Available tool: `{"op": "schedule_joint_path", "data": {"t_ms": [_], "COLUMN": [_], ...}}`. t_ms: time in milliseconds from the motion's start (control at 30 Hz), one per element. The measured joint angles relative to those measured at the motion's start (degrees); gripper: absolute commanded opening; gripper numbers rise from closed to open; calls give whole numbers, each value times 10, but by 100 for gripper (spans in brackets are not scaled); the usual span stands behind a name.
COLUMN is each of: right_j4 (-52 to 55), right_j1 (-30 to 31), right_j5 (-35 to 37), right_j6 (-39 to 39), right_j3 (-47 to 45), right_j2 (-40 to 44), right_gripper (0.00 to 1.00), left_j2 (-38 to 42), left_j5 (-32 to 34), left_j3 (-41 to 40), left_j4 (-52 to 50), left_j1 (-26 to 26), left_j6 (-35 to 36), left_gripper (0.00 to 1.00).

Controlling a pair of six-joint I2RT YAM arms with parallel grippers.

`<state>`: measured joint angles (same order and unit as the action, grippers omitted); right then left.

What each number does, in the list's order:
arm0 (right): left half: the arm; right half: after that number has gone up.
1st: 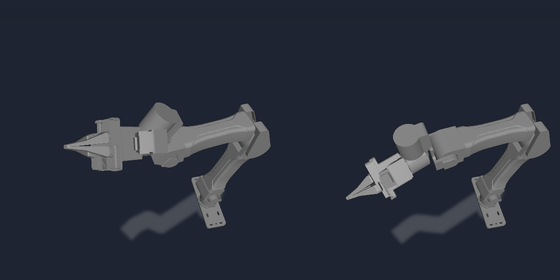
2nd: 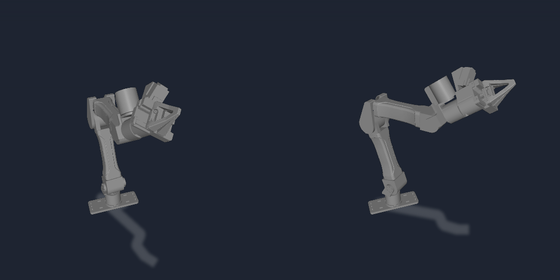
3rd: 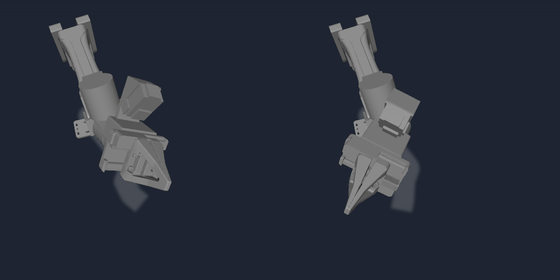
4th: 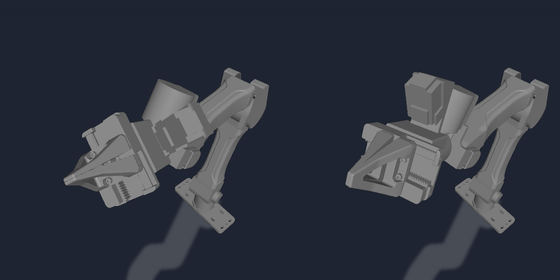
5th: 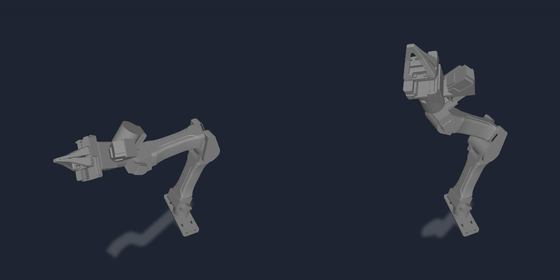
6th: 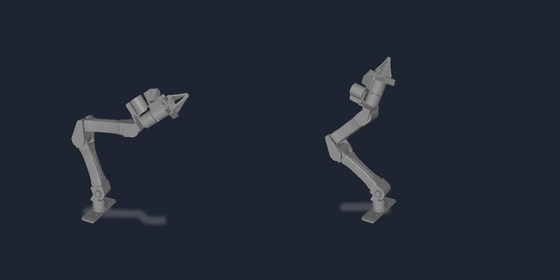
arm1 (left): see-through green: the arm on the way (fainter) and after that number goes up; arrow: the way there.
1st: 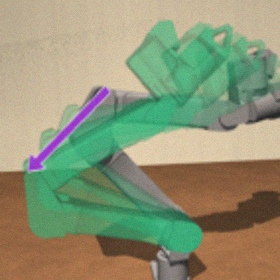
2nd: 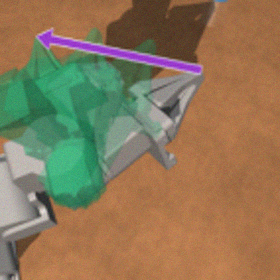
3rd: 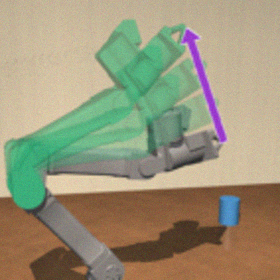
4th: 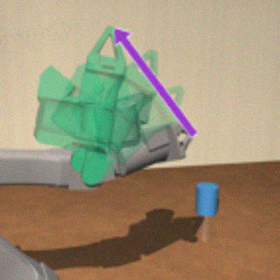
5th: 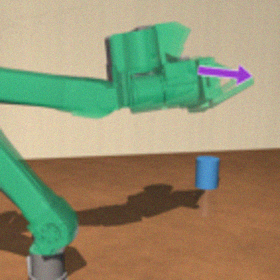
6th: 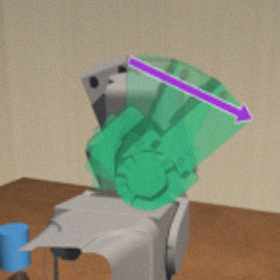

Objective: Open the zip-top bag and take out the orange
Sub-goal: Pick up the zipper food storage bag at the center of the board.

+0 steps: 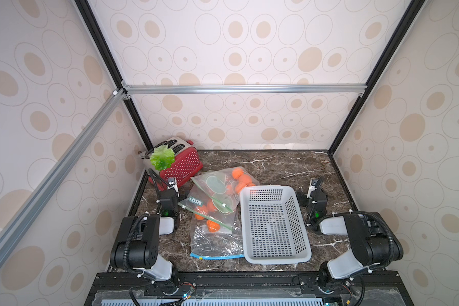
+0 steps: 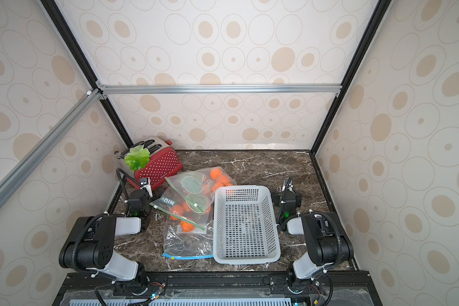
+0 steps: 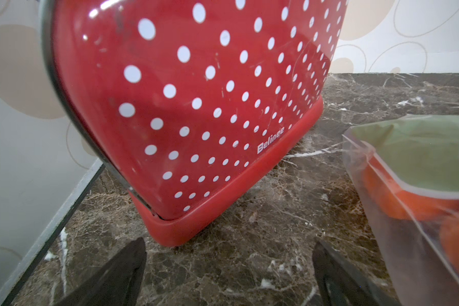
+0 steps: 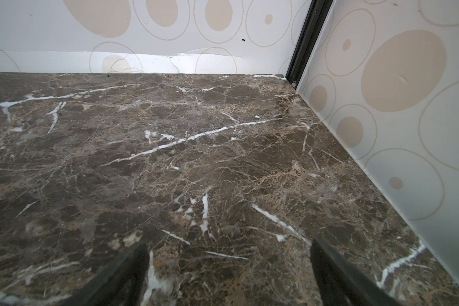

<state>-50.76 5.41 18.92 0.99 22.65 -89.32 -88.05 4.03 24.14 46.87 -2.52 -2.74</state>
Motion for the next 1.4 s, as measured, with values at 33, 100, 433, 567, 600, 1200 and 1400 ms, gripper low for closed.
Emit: {"op": "schedule_joint_path", "data": {"t_ms": [33, 100, 433, 567, 600, 1200, 1400], "right_j4": [0, 0, 186, 256, 273, 533, 571], "right_j1": [-1, -3, -2, 3, 7, 298, 347], "right_j5": [-1, -6, -7, -66, -90, -482, -499], "right_j6": [0, 1, 23, 56, 62, -10, -50], "right_j3": [0, 0, 46, 92, 103, 282, 302], "right_j2": [0, 0, 165, 277, 290, 199, 150], "right_gripper": [99, 99, 85, 77, 77, 60, 60], "left_j2": [0, 0, 184, 287, 307, 491, 577], "left_j5": [0, 0, 84, 118, 123, -235, -241], "left_j3": [0, 0, 25, 61, 65, 359, 248], "left_j4": [0, 0, -170, -231, -255, -793, -846], "left_j1": [0, 0, 0, 0, 0, -1, 0], "left_j6": [0, 0, -53, -142, -169, -201, -177], "left_gripper": [99, 99, 99, 99, 99, 93, 93]}}
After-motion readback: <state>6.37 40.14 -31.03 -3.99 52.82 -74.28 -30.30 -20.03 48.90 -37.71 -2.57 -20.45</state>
